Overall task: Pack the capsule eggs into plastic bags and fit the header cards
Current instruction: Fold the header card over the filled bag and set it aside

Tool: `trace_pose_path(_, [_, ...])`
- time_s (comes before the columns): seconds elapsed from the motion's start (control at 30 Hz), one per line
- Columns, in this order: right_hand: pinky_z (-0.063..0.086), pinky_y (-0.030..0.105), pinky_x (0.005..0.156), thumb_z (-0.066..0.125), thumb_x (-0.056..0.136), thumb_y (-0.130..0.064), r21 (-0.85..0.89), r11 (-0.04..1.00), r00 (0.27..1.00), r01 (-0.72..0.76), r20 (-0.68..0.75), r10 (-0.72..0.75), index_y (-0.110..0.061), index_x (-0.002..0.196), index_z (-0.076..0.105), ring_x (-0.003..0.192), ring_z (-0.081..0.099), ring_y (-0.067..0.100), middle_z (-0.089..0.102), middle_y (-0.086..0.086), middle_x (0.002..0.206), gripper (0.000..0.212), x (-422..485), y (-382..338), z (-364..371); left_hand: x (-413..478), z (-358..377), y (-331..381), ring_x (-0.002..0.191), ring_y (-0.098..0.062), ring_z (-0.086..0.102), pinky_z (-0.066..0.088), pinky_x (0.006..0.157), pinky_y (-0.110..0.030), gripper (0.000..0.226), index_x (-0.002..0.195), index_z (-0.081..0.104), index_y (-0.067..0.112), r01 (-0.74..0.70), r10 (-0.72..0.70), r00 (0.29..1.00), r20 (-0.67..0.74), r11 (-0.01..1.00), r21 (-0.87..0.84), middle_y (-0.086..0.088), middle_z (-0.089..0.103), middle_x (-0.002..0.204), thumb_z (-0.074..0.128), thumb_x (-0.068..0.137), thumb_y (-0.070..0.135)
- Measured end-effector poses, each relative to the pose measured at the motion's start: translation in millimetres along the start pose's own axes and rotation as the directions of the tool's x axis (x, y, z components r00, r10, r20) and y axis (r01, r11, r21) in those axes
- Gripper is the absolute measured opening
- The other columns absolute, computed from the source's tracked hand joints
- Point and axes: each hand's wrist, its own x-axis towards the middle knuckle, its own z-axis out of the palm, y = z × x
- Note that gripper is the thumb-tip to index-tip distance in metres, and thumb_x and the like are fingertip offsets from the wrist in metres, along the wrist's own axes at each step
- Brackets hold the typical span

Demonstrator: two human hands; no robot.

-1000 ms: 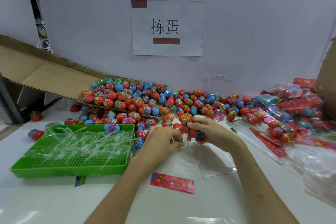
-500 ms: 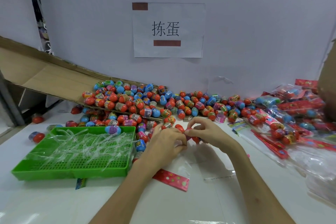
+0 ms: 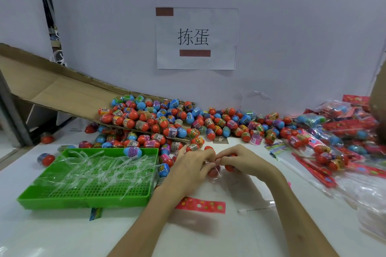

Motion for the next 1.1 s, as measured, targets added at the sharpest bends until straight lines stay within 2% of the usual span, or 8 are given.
trace_pose_path(0.13, [0.041,0.014,0.073,0.067,0.094,-0.029,0.029,0.998,0.997,-0.063,0.047,0.061,-0.042,0.093,0.079,0.093,0.062,0.002,0.071,-0.028,0.090,0.018,0,-2,0,2,2,-3,0.075,-0.002,0.051,0.019,0.123,-0.047,0.008,0.097,0.057,0.028,0.034,-0.034,0.999,0.014,0.999,-0.016,0.015,0.061,0.082,0.057,0.104,0.031])
trace_pose_path(0.3, [0.044,0.020,0.073,0.068,0.094,-0.035,-0.015,0.997,0.994,-0.078,0.070,0.079,-0.033,0.104,0.072,0.095,0.058,0.008,0.062,-0.008,0.111,0.012,-2,-3,1,3,5,-5,0.083,-0.004,0.053,0.015,0.125,-0.043,0.008,0.102,0.059,0.029,0.068,-0.066,0.997,0.035,0.997,-0.048,0.012,0.070,0.095,0.057,0.104,0.037])
trace_pose_path(0.47, [0.051,0.024,0.078,0.071,0.091,-0.028,-0.046,0.999,0.992,-0.018,0.124,0.024,-0.028,0.096,0.078,0.099,0.063,0.019,0.069,0.000,0.105,0.009,-6,-6,1,6,5,-7,0.083,-0.007,0.055,0.017,0.124,-0.046,0.013,0.093,0.063,0.030,0.079,-0.078,0.995,0.064,0.997,-0.020,0.009,0.071,0.095,0.056,0.104,0.033])
trace_pose_path(0.6, [0.048,0.009,0.065,0.068,0.091,-0.025,-0.060,0.998,0.988,-0.020,0.153,0.029,-0.037,0.081,0.080,0.086,0.061,0.008,0.072,-0.016,0.083,0.020,-7,-6,0,5,6,-7,0.078,-0.003,0.051,0.020,0.123,-0.045,0.015,0.091,0.064,0.029,0.071,-0.070,0.996,0.058,0.997,-0.004,0.011,0.069,0.092,0.059,0.103,0.036])
trace_pose_path(0.7, [0.046,0.013,0.057,0.075,0.089,-0.043,0.005,0.999,0.998,-0.035,0.054,0.034,-0.041,0.096,0.075,0.070,0.058,0.003,0.068,-0.008,0.087,0.007,-8,-3,-5,4,5,-7,0.073,0.001,0.050,0.023,0.121,-0.043,0.016,0.089,0.060,0.031,0.061,-0.060,0.997,0.041,0.998,-0.031,0.012,0.065,0.082,0.058,0.104,0.037])
trace_pose_path(0.73, [0.045,0.015,0.055,0.079,0.086,-0.045,0.053,0.998,0.999,-0.016,-0.045,0.018,-0.036,0.101,0.071,0.064,0.056,0.003,0.066,-0.003,0.088,0.019,-7,0,-7,4,5,-6,0.074,-0.001,0.053,0.024,0.121,-0.044,0.015,0.090,0.060,0.030,0.057,-0.056,0.998,0.036,0.997,-0.044,0.010,0.065,0.082,0.058,0.104,0.036])
trace_pose_path(0.87, [0.056,0.023,0.059,0.088,0.078,-0.025,0.212,0.969,0.931,0.125,-0.362,-0.040,-0.012,0.098,0.054,0.065,0.064,0.015,0.068,0.012,0.098,0.042,-7,-3,-11,3,3,-1,0.087,-0.015,0.066,0.026,0.118,-0.044,0.013,0.097,0.063,0.023,-0.002,0.003,1.000,0.021,0.997,-0.072,0.006,0.071,0.091,0.058,0.104,0.033])
trace_pose_path(1.1, [0.062,0.039,0.083,0.064,0.100,-0.013,0.265,0.957,0.988,0.114,-0.130,-0.082,-0.013,0.111,0.069,0.087,0.075,0.027,0.076,0.010,0.098,0.013,-8,-9,-1,3,3,-4,0.116,-0.016,0.058,0.039,0.107,-0.046,0.012,0.097,0.069,0.020,-0.100,0.096,0.994,-0.058,0.993,-0.065,0.006,0.062,0.134,0.063,0.101,0.029])
